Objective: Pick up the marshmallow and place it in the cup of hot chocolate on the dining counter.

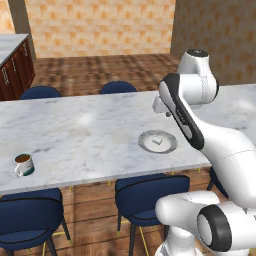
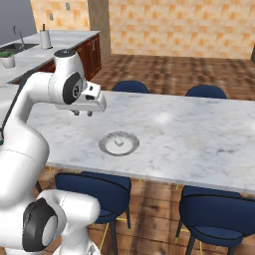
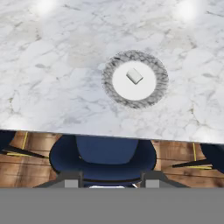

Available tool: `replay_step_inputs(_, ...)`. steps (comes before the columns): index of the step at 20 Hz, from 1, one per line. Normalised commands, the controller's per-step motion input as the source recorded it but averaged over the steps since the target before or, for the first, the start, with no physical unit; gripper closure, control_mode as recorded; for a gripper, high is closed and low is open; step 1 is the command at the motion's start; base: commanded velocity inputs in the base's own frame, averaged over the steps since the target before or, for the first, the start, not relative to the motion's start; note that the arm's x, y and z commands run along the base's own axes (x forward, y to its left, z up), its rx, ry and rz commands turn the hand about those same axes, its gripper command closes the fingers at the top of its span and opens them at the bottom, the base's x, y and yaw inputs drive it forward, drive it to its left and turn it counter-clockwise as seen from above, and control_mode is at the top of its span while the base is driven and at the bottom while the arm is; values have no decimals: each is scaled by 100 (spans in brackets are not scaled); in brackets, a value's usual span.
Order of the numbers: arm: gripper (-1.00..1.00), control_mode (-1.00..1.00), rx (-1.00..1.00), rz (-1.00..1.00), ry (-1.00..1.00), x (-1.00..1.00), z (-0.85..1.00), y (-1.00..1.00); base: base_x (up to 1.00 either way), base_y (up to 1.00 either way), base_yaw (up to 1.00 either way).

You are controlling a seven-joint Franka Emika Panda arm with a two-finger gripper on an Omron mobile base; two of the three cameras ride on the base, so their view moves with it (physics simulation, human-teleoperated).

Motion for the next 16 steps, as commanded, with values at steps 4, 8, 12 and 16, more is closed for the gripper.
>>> replay_step_inputs(4, -100, -100, 0, 4, -4, -54, 0, 1, 0, 0, 0)
replay_step_inputs(8, -100, -100, -2, 8, 0, -96, -1, 1, 0, 0, 0)
replay_step_inputs(12, -100, -100, -3, 8, 0, -34, -26, -1, 0, 0, 0)
replay_step_inputs(16, -100, -100, -2, 14, 4, 0, -38, -17, 0, 0, 0)
